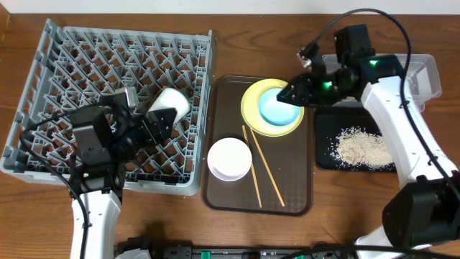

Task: Sort waste into correct bins and load items into the dishwasher
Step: 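Place the white cup upside down in the dish rack with the left gripper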

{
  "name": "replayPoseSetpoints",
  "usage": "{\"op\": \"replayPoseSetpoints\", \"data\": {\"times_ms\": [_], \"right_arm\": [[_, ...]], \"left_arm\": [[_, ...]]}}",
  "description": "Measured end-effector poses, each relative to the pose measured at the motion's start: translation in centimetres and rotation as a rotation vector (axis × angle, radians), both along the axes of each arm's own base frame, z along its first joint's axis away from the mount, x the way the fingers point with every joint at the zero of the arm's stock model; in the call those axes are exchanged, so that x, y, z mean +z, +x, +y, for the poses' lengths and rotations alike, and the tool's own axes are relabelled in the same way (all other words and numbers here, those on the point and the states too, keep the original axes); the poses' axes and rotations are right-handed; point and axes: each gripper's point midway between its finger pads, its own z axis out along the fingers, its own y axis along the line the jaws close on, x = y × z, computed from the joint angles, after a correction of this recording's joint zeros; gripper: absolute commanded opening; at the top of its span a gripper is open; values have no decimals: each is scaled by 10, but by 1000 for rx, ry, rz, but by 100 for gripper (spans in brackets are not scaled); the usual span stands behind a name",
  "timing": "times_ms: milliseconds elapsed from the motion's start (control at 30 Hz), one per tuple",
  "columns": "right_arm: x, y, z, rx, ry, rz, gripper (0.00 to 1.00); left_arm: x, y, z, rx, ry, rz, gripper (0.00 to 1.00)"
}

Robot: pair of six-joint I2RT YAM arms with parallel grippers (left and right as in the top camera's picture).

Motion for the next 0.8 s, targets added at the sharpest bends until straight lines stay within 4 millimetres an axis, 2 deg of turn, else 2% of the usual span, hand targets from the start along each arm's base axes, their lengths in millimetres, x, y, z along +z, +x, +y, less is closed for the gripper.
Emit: {"op": "replayPoseSetpoints", "data": {"times_ms": [100,233,333,433,567,800], "right_arm": [[-8,-1,-20,-28,-69,14,35],[-13,-5,-47,-65,-171,20,35],[-6,-6,-67,-101,-238,-7,35],[8,-6,-83,-139,-275,-60,34],[23,-6,-92,-166,-294,-109,35],[23,-6,-94,-167,-307,-113,35]], "left_arm": [[-15,-10,15,86,58,113,19],[-12,-18,34,178,134,197,19],[-3,-22,46,233,184,225,19],[-4,-32,55,274,225,279,19],[-18,-48,65,318,279,369,19],[-36,-54,78,360,340,460,19]]}}
